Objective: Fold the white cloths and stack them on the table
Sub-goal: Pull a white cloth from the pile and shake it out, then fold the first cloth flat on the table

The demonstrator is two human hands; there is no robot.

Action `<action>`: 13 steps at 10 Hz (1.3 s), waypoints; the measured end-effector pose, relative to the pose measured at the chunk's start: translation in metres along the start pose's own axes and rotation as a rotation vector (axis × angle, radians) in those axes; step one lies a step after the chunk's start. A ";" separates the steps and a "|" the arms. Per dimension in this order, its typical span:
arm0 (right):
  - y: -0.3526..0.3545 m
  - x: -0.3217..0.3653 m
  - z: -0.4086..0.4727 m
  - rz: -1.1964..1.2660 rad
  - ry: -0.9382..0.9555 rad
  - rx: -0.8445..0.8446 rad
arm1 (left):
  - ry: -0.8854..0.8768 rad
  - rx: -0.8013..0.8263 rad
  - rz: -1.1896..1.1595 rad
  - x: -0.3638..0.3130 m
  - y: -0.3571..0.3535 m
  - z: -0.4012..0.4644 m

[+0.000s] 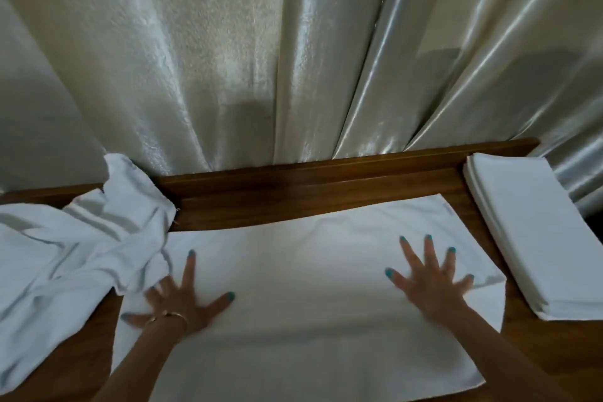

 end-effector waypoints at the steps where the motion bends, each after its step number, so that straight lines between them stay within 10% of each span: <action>1: 0.006 0.003 0.012 -0.014 0.015 0.061 | 0.012 -0.048 0.102 0.014 -0.007 0.032; 4: -0.020 -0.054 -0.061 -0.053 -0.025 -0.364 | -0.082 -0.057 0.146 -0.098 -0.013 -0.016; 6: -0.011 -0.064 -0.065 0.320 -0.085 -0.402 | -0.597 -0.061 0.273 -0.217 -0.054 -0.054; 8: 0.009 -0.045 -0.083 0.646 -0.206 -0.470 | -0.874 0.150 -0.124 -0.294 -0.079 -0.104; 10: 0.001 0.004 -0.127 0.733 0.032 -0.620 | -0.505 0.611 -0.703 -0.335 -0.069 -0.154; 13: -0.018 0.076 -0.165 0.783 0.225 -0.325 | -0.252 0.373 -1.042 -0.305 -0.017 -0.100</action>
Point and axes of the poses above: each hand's wrist, its own z-axis towards the middle knuckle, its own y-axis out of the back of the hand, x = y × z, the point moved 1 cm from there along z, towards the middle knuckle, and after that the axes turned 1 degree about x, right-handed, at the moved point
